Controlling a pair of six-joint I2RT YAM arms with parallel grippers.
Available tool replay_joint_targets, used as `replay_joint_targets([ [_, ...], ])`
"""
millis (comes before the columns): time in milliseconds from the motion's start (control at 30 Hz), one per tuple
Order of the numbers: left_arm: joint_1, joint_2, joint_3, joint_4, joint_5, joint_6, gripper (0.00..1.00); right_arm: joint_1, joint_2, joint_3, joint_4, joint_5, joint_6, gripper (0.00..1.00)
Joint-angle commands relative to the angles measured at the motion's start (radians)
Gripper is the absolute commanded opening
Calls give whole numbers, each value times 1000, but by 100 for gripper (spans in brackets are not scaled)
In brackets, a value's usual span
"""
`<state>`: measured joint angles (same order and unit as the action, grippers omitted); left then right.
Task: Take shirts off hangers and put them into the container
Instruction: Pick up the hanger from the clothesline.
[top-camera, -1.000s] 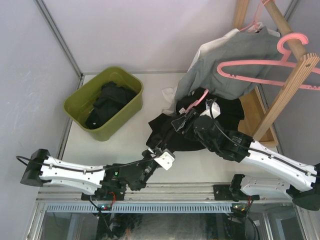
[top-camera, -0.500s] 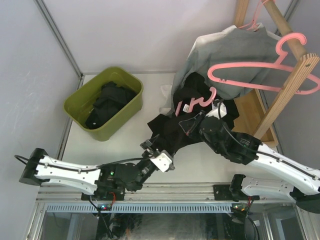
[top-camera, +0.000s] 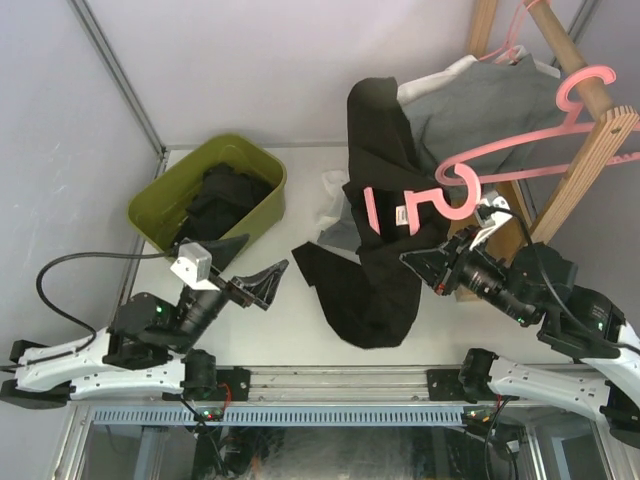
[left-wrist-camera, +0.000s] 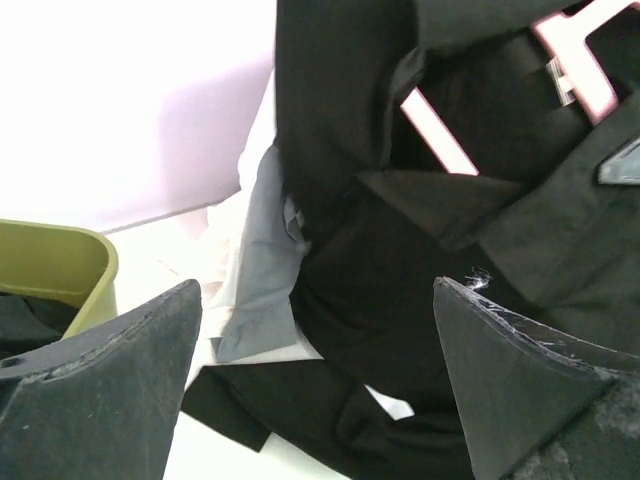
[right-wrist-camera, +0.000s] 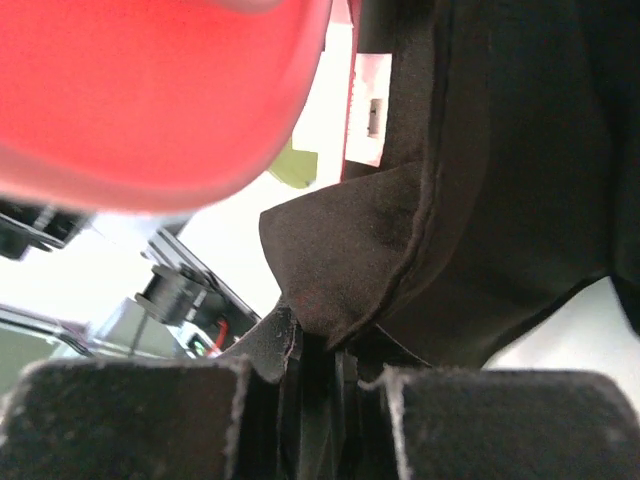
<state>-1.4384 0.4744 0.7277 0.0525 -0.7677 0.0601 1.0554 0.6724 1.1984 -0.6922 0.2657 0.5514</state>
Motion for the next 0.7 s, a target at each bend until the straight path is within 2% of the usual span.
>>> replay_joint_targets([
  [0,34,67,111,-197,161,-87,100,2,34,29,-101,-71,-146,0],
  [100,47,89,132,-215,131,-127,100,5,69,29,-98,-176,-209,0],
  [200,89,82,142,-225,181,-154,100,6,89,61,-93,-249,-289,0],
  [400,222,59,201,-341,218,-234,100,6,121,246,-89,-279,-495,0],
  [533,234,8,206,-316,268,-235,100,3,152,366,-80,-371,-628,0],
  [667,234,-23,224,-295,346,-237,97,-37,217,325,-152,-298,-701,0],
])
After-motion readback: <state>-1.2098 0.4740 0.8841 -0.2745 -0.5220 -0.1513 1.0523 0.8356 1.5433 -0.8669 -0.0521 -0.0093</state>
